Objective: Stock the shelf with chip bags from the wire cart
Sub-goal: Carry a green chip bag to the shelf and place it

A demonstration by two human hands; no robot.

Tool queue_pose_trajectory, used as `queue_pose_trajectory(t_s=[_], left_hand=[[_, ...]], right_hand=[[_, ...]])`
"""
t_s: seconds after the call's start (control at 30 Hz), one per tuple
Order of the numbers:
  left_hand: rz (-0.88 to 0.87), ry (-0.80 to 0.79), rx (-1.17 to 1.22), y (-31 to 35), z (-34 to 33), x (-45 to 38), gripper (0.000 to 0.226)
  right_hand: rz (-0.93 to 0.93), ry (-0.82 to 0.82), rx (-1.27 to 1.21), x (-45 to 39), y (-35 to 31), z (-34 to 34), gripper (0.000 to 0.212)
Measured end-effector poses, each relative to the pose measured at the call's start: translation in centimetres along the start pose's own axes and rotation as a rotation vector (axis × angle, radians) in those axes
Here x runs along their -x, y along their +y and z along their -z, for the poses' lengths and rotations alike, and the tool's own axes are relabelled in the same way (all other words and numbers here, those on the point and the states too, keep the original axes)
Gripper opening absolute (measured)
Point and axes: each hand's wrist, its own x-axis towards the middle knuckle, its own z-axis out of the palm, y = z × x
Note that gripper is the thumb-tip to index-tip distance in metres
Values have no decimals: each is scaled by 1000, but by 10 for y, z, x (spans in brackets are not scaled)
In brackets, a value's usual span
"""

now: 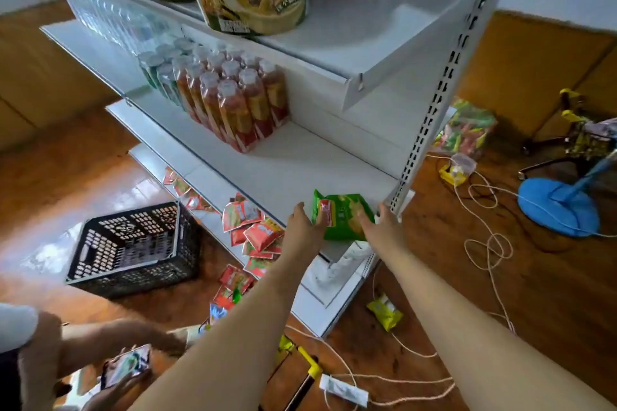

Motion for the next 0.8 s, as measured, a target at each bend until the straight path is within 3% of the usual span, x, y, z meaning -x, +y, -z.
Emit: queue_pose_trajectory(t_s=[0.17,0.43,0.6,0.67,0.8], left_hand=[[57,-17,-1,5,-1,-4,64],[50,-138,237,-2,7,37,20],[42,-329,431,6,16,86,37],[28,-385,490,16,18,106,46],[-49,-505,520,44,7,153,41]], right_hand=[[-119,-17,-94,-4,11,-10,68],[-275,58,-646,54,19,13,17],[-293,183,-743,122,26,40,25],[-293,216,-786,154,31,52,15],[-304,341,-911,214,46,83,18]])
